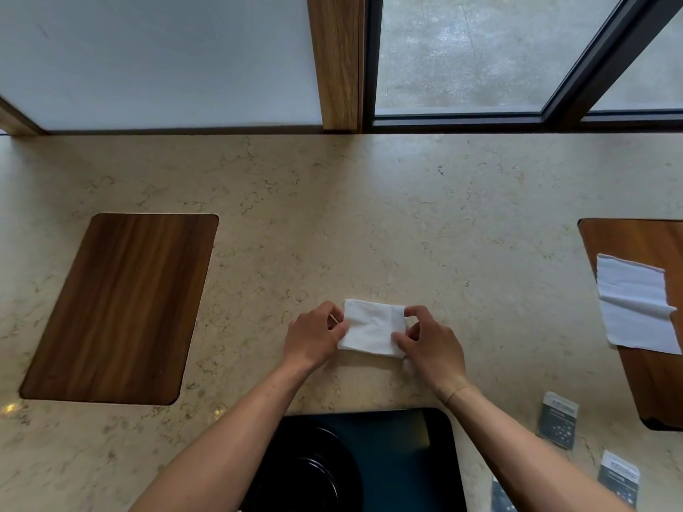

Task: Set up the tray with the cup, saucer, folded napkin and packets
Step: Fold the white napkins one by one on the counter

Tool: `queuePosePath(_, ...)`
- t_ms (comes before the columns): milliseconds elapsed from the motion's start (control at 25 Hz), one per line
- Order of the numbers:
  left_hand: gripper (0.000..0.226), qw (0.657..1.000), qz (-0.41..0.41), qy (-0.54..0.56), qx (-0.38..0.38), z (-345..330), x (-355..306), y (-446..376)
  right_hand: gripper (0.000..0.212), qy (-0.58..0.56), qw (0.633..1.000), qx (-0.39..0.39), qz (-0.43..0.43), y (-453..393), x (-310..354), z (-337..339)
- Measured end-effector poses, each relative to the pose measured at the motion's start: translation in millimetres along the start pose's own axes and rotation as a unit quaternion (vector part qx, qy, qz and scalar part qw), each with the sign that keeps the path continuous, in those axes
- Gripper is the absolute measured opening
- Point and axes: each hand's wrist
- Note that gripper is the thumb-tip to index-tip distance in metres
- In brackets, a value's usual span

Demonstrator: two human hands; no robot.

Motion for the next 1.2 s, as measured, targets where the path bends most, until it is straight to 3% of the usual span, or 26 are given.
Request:
queuePosePath(520, 0.012, 0.998, -0.018, -0.049, -0.022, -2, -1, -1, 0.062, 0.045, 0.999, -0.009, 0.01, -1, 0, 3)
queuePosePath(720, 0.017, 0.999, -0.026, -0.025, -0.041, 4, 1, 3, 0.056, 0.044, 0.998, -0.044, 0.033, 2, 0, 14)
queuePosePath(920, 0.017, 0.993, -0.099, 0.01, -0.06, 12, -11, 9, 0.051, 0.073, 0.991, -0.087, 0.069, 12, -2, 35)
queuePosePath(1200, 0.032, 0.967, -0.216, -0.075, -0.11, 1, -63, 15, 0.048, 0.119, 0.979, -0.132, 0.104, 10, -30, 85)
Point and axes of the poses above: each hand's wrist, its own y-axis away from the middle knuckle, its own z-axis out of the back of the hand, x = y × z, and after that the axes turned 12 degrees about -x, right-handed
